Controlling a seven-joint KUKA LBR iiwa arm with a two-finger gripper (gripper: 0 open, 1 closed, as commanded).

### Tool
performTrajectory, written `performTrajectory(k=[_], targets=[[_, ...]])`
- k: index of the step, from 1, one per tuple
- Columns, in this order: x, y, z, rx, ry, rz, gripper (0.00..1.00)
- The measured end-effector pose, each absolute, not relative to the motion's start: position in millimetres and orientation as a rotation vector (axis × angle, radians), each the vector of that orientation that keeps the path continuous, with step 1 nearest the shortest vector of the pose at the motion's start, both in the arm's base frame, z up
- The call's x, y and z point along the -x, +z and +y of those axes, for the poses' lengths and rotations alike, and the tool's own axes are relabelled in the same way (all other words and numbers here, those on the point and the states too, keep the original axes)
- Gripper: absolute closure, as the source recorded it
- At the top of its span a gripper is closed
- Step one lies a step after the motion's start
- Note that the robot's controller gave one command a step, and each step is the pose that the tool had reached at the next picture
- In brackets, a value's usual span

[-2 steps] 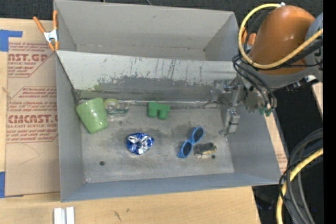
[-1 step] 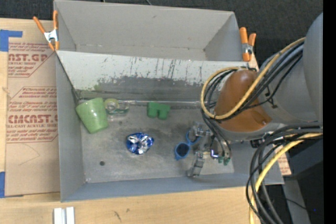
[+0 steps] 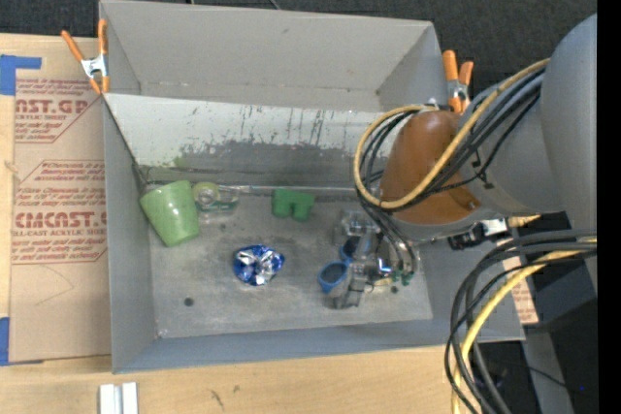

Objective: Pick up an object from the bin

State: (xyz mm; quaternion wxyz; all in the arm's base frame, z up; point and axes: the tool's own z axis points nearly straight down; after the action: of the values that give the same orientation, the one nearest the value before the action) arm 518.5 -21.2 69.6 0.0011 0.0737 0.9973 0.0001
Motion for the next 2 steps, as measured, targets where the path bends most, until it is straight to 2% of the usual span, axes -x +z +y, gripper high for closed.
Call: performTrajectory(k=[1, 2], targets=[[-496.9, 69.3, -9.8, 0.282, 0.001, 3.13, 0.0], [-497.1, 69.3, -10.0, 0.28, 0.001, 3.13, 1.0]])
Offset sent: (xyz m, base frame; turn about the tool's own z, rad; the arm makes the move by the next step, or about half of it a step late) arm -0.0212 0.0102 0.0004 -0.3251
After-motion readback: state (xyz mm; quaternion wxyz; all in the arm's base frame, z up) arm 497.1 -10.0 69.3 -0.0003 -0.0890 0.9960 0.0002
